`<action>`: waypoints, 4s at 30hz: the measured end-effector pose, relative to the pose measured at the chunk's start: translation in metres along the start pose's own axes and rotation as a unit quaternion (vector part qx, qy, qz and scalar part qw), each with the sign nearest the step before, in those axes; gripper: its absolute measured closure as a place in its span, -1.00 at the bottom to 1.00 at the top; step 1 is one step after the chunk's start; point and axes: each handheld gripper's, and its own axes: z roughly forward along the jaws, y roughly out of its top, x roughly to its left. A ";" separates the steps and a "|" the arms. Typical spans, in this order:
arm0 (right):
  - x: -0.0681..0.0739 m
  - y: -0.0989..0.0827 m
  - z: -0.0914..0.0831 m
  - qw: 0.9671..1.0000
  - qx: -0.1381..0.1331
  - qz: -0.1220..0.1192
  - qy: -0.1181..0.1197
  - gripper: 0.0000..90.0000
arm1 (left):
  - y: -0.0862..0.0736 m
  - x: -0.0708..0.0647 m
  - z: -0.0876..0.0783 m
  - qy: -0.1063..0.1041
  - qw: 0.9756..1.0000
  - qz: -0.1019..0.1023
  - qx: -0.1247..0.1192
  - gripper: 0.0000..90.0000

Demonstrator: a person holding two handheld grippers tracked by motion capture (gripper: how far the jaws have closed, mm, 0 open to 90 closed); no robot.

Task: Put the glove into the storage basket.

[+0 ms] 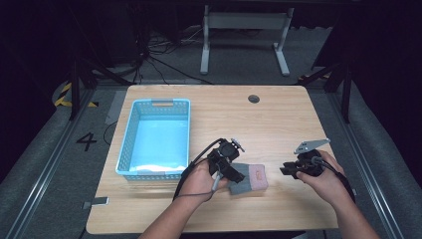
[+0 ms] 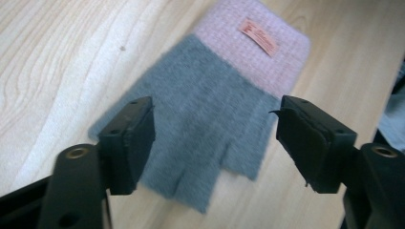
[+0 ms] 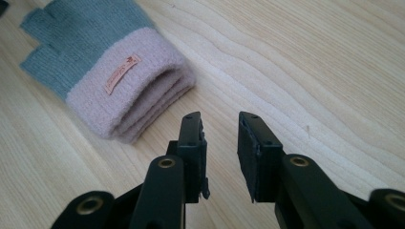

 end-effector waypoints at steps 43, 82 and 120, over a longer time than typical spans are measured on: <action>0.002 -0.007 -0.002 1.000 -0.008 0.022 0.012 0.50 | 0.002 -0.015 0.058 0.078 0.997 0.005 0.023 -0.50; -0.002 0.006 0.002 1.000 -0.015 0.015 0.019 0.50 | 0.000 -0.025 -0.020 0.076 0.996 0.054 -0.016 0.58; 0.002 0.010 0.014 1.000 -0.002 0.009 0.030 0.49 | -0.032 0.016 -0.122 0.125 0.989 0.027 -0.073 0.57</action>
